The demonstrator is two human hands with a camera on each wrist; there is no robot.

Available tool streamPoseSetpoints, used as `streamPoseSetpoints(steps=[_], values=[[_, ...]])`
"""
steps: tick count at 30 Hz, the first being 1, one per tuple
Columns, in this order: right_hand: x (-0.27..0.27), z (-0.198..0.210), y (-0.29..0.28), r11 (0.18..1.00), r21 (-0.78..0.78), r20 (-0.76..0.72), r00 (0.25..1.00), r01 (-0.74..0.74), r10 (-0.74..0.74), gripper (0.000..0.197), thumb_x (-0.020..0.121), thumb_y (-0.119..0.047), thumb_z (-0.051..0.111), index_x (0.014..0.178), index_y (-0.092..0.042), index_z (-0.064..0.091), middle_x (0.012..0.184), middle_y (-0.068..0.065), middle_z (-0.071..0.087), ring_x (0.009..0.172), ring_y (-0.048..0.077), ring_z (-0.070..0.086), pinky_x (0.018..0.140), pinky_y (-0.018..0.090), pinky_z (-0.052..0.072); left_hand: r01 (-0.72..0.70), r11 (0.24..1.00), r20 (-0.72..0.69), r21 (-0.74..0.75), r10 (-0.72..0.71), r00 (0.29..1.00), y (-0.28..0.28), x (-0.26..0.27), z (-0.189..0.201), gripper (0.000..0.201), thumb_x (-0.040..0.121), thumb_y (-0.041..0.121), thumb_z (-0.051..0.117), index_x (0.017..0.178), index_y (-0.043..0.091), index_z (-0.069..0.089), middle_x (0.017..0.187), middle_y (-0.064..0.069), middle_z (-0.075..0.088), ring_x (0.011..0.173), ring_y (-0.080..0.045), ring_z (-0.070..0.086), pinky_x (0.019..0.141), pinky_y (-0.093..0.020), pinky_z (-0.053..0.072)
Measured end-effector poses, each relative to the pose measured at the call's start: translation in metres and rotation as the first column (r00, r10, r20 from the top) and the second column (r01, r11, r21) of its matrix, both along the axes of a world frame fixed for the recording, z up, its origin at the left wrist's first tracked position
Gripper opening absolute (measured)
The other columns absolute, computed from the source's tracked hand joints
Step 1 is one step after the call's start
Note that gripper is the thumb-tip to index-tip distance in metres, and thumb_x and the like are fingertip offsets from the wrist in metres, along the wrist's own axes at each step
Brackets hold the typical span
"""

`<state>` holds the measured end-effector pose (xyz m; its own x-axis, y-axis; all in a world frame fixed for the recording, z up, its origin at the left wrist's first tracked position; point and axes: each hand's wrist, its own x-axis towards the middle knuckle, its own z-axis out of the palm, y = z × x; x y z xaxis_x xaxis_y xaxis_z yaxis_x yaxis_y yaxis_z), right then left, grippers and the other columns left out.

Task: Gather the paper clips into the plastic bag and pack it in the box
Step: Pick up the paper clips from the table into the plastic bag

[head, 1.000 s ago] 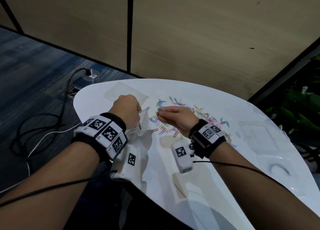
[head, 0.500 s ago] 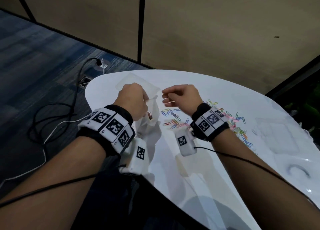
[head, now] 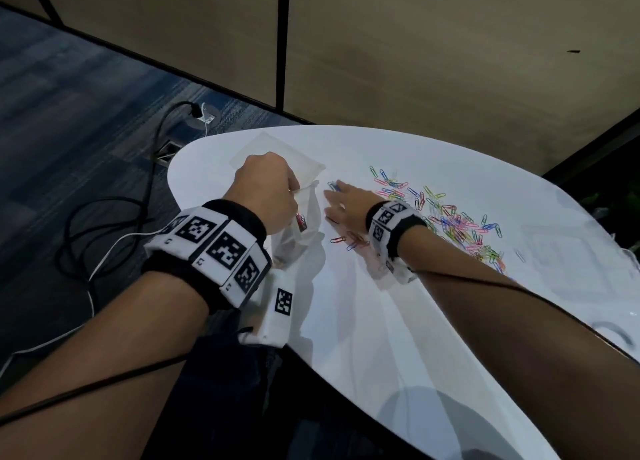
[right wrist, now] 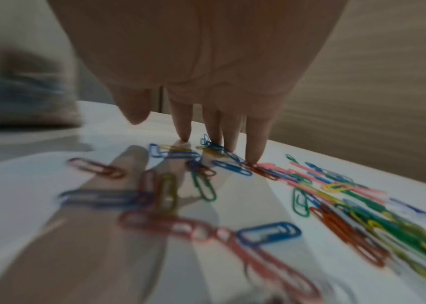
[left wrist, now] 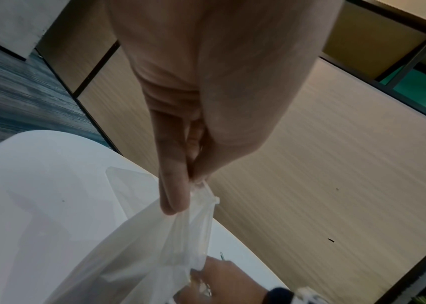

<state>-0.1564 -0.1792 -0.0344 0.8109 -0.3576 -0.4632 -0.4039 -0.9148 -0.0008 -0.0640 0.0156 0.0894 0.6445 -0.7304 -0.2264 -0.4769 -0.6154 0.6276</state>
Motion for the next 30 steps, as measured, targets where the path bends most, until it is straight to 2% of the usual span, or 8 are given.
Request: streamPoseSetpoints(steps=[4,8,10,15,19,22,26,30], values=[[-0.038,-0.014,0.024,0.996,-0.013,0.048,0.994,-0.094,0.094,0.063,0.098,-0.04,0.044,0.152,-0.017,0.02,0.161,0.011,0.014,0.143,0.029,0.027,0.112,0.049,0.035,0.007,1.0,0.0,0.006,-0.007,1.0,-0.001,-0.004,0.001,0.026,0.091,0.0,0.057,0.106,0.011,0.076,0.112,-0.015,0.07,0.098,-0.034,0.073,0.091,-0.042,0.061],[-0.063,-0.032,0.034,0.976,-0.148,0.142,0.974,-0.158,0.179,0.039,0.094,-0.007,0.053,0.133,-0.006,0.049,0.137,0.011,0.048,0.11,0.029,0.057,0.08,0.036,0.051,0.021,1.0,-0.001,0.013,-0.021,1.0,-0.002,-0.006,0.0,0.025,0.09,-0.001,0.06,0.105,0.012,0.076,0.111,-0.015,0.071,0.097,-0.034,0.073,0.09,-0.042,0.061],[-0.069,-0.033,0.035,0.982,-0.156,0.157,0.979,-0.109,0.134,0.02,0.091,-0.005,0.057,0.109,-0.005,0.064,0.11,0.009,0.061,0.091,0.027,0.062,0.067,0.031,0.046,0.018,1.0,-0.007,0.015,-0.018,1.0,-0.002,-0.005,0.0,0.025,0.088,-0.002,0.062,0.104,0.012,0.076,0.11,-0.015,0.071,0.097,-0.034,0.072,0.09,-0.042,0.061],[-0.075,-0.012,0.02,0.98,-0.041,0.218,0.959,0.196,-0.183,0.012,0.084,-0.006,0.063,0.083,-0.006,0.074,0.086,0.008,0.074,0.083,0.024,0.069,0.078,0.03,0.056,0.018,1.0,-0.01,0.005,-0.018,1.0,-0.003,-0.006,0.001,0.025,0.089,-0.001,0.061,0.106,0.009,0.076,0.108,-0.017,0.072,0.096,-0.035,0.073,0.091,-0.042,0.06],[-0.079,0.026,0.011,0.693,0.485,0.395,0.573,0.534,-0.718,0.013,0.084,-0.009,0.073,0.096,-0.008,0.078,0.091,0.003,0.076,0.083,0.015,0.071,0.083,0.024,0.057,0.019,1.0,-0.025,0.011,-0.019,1.0,-0.006,-0.008,0.0,0.025,0.088,-0.002,0.062,0.105,0.009,0.076,0.107,-0.017,0.072,0.095,-0.036,0.073,0.09,-0.043,0.061],[-0.07,0.057,0.021,0.39,0.851,0.289,0.307,0.352,-0.907,0.017,0.079,0.001,0.076,0.096,0.001,0.075,0.089,0.014,0.075,0.077,0.023,0.072,0.077,0.025,0.06,0.022,1.0,-0.032,0.016,-0.022,0.999,-0.007,-0.01,-0.002,0.028,0.087,-0.003,0.06,0.105,0.011,0.076,0.109,-0.016,0.072,0.097,-0.036,0.073,0.091,-0.042,0.061],[-0.045,0.086,0.053,0.157,0.985,0.126,0.309,0.076,-0.943,0.021,0.08,0.01,0.071,0.101,0.011,0.07,0.079,0.014,0.073,0.064,0.018,0.07,0.069,0.022,0.059,0.022,1.0,-0.041,0.018,-0.021,0.999,-0.008,-0.011,-0.004,0.029,0.086,-0.004,0.058,0.104,0.011,0.076,0.108,-0.016,0.073,0.097,-0.036,0.073,0.091,-0.041,0.061],[-0.02,0.076,0.08,0.169,0.974,0.099,0.386,0.152,-0.917,0.015,0.081,0.004,0.071,0.096,0.009,0.072,0.077,0.017,0.07,0.064,0.02,0.069,0.08,0.033,0.061,0.005,1.0,-0.022,-0.001,-0.005,1.0,-0.008,-0.011,-0.004,0.024,0.089,0.003,0.06,0.104,0.012,0.076,0.108,-0.017,0.073,0.094,-0.036,0.074,0.091,-0.042,0.061]])
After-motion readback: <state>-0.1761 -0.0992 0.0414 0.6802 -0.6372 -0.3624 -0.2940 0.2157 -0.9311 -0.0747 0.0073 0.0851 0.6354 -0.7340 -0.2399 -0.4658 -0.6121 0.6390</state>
